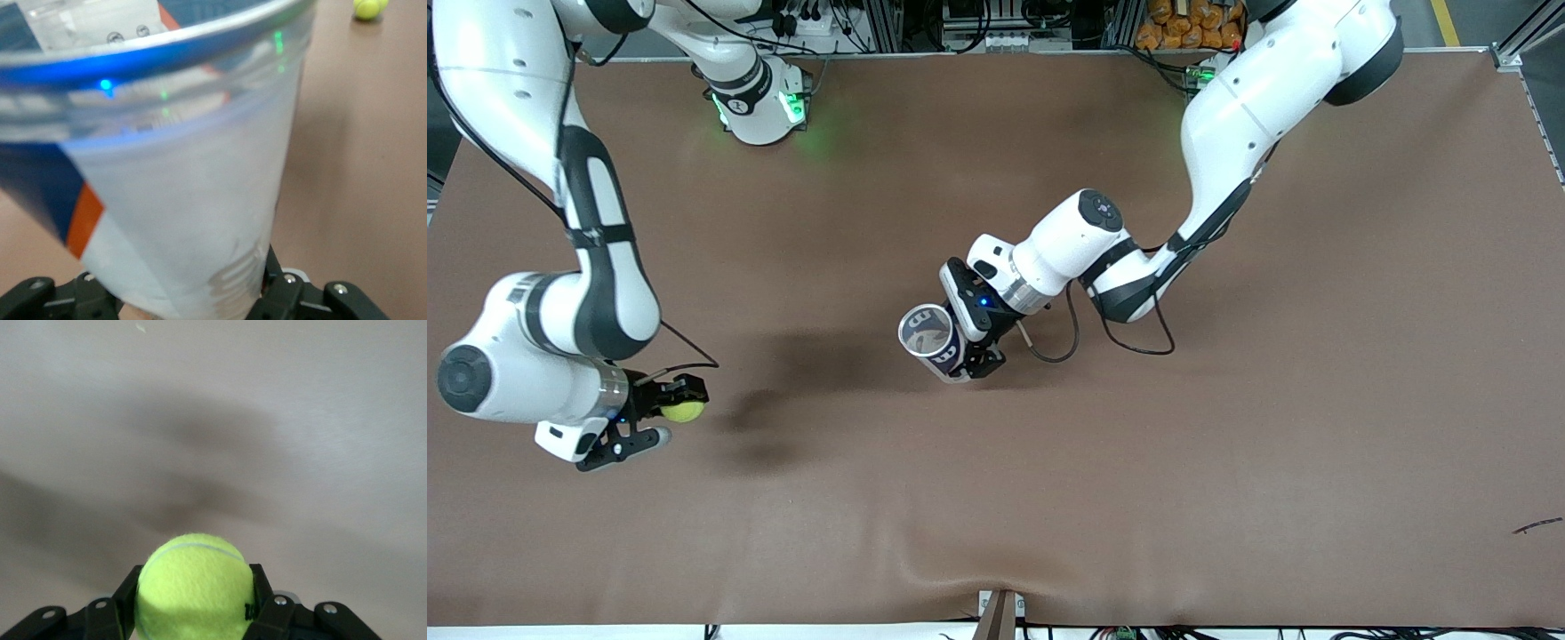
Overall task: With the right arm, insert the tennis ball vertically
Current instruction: 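Bring the held ball over the tube opening with the right gripper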
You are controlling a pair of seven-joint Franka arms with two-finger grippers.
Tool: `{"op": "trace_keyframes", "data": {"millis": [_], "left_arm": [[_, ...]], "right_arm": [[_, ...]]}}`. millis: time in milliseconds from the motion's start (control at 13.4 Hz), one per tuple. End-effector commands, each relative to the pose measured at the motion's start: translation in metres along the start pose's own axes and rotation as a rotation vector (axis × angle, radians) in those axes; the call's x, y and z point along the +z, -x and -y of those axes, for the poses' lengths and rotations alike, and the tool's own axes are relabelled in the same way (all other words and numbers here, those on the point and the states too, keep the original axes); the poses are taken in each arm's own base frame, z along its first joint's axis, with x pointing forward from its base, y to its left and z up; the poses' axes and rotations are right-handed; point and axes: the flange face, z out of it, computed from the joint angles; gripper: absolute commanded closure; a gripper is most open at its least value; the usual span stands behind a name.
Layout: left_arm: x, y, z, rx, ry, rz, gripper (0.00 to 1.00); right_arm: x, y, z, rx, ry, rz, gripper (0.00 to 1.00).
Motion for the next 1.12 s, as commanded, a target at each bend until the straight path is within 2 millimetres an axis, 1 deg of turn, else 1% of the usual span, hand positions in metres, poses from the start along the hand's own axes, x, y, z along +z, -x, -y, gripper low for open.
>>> {"op": "trace_keyframes", "data": {"millis": [0, 149, 224, 299, 448, 597, 672, 821, 896, 971, 1045], "left_arm": [[0.019, 0.014, -0.004, -0.029, -0.005, -0.069, 0.26], [0.029, 0.029, -0.007, -0.002, -0.031, -0.075, 0.26], [0.037, 0.043, -0.01, 0.005, -0.04, -0.089, 0.26], [0.043, 0.05, -0.015, 0.006, -0.041, -0.108, 0.25], [0.045, 0.056, -0.015, 0.004, -0.04, -0.107, 0.26], [0.046, 0.057, -0.015, 0.005, -0.039, -0.105, 0.26], [0.048, 0.061, -0.016, 0.002, -0.036, -0.099, 0.25], [0.049, 0.062, -0.017, 0.005, -0.034, -0.098, 0.25], [0.05, 0.062, -0.018, 0.006, -0.033, -0.097, 0.25], [0.051, 0.065, -0.018, 0.005, -0.031, -0.094, 0.25], [0.052, 0.066, -0.017, 0.003, -0.032, -0.093, 0.25]], "right_arm": [[-0.032, 0.002, 0.042, 0.116, -0.093, -0.031, 0.67], [-0.042, -0.006, 0.09, 0.201, -0.128, -0.044, 0.67], [-0.046, -0.009, 0.115, 0.251, -0.135, -0.043, 0.68], [-0.048, -0.011, 0.141, 0.303, -0.135, -0.042, 0.68], [-0.062, -0.02, 0.191, 0.383, -0.136, -0.058, 0.68], [-0.074, -0.026, 0.244, 0.443, -0.129, -0.077, 0.68], [-0.076, -0.027, 0.273, 0.464, -0.128, -0.08, 0.68], [-0.069, -0.026, 0.301, 0.528, -0.109, -0.077, 0.68], [-0.072, -0.026, 0.321, 0.538, -0.103, -0.093, 0.68], [-0.07, -0.028, 0.344, 0.521, -0.068, -0.12, 0.68], [-0.068, -0.03, 0.361, 0.516, -0.018, -0.146, 0.68]]}}
